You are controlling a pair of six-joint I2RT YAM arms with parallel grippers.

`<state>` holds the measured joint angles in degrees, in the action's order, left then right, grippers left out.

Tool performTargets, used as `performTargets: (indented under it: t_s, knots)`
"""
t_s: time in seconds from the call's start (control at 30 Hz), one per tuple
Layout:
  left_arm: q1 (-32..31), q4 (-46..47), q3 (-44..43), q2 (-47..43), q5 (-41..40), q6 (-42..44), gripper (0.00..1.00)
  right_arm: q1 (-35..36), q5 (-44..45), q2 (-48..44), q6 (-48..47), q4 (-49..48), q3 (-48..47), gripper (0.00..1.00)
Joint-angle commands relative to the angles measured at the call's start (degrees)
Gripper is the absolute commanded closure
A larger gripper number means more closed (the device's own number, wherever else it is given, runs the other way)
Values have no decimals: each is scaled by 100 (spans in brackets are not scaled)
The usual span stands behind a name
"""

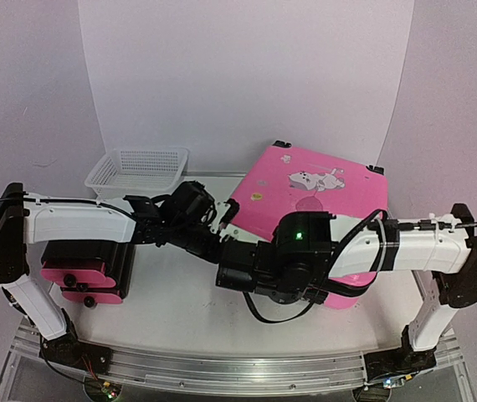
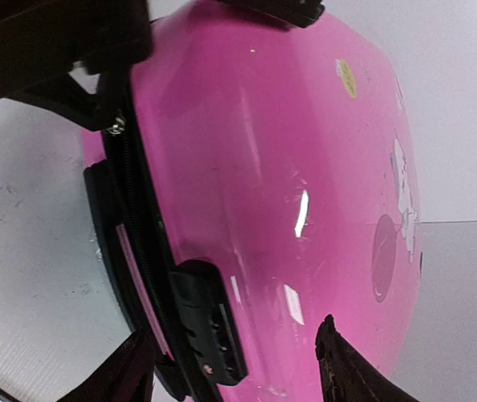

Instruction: Open, take out, and arrange the luggage

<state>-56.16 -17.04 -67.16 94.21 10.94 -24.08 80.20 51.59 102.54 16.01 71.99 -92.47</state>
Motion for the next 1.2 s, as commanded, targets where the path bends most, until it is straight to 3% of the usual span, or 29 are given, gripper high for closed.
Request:
performTargets:
  t_s: [0.0,0.1,0.27,0.43,0.67,0.9,1.17]
  knots:
    - [81,1110,-251,-179,672,-172,100,145,353,45,-80,-376,22,46]
    - [199,1220,-147,-226,793,-271,100,163,701,363,48,-196,-171,51]
    - [297,1373,-13,-255,1011,-379,100,162,1613,914,207,-157,-437,42]
    - [324,1441,67,-297,1069,-440,100,147,2255,1421,296,167,-561,39]
    - [488,1465,218,-450,1125,-474,100,-9,2563,1701,547,682,-517,39]
    - [568,1462,317,-503,1132,-527,100,-215,2838,1889,1274,1329,-394,31]
    - [729,1465,571,-632,1002,-546,100,-518,2569,1400,1867,1402,416,50]
